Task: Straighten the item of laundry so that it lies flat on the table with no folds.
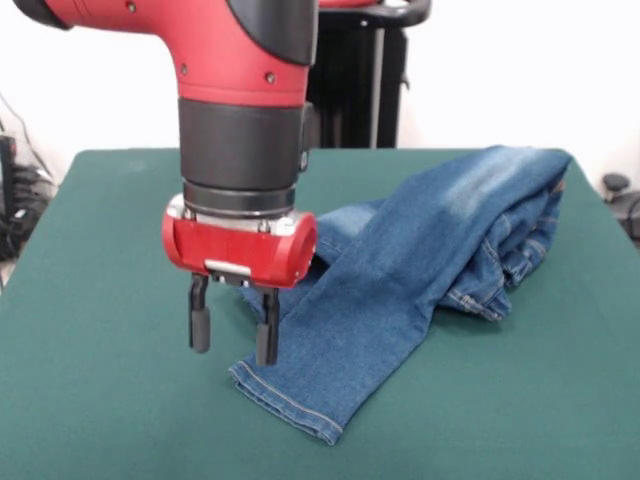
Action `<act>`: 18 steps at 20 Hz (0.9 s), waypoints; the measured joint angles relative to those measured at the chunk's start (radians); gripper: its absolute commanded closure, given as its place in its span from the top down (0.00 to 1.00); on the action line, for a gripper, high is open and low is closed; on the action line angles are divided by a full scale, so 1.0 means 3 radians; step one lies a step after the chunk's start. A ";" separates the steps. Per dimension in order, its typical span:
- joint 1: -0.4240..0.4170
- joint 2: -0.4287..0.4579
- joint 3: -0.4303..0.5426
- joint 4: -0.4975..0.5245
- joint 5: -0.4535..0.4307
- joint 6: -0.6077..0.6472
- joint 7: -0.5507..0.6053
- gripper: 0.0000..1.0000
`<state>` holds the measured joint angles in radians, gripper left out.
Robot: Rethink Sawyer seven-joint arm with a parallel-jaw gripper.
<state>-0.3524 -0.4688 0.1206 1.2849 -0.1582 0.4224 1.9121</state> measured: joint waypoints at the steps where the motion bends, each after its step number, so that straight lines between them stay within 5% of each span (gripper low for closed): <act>1: 0.0000 0.0042 0.0000 -0.0001 0.0001 -0.0027 0.0000 1.00; 18: -0.0002 0.0651 0.0014 -0.0142 -0.0007 -0.0295 0.0000 1.00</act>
<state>-0.3530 -0.2734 0.1246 1.2423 -0.1603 0.3339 1.9121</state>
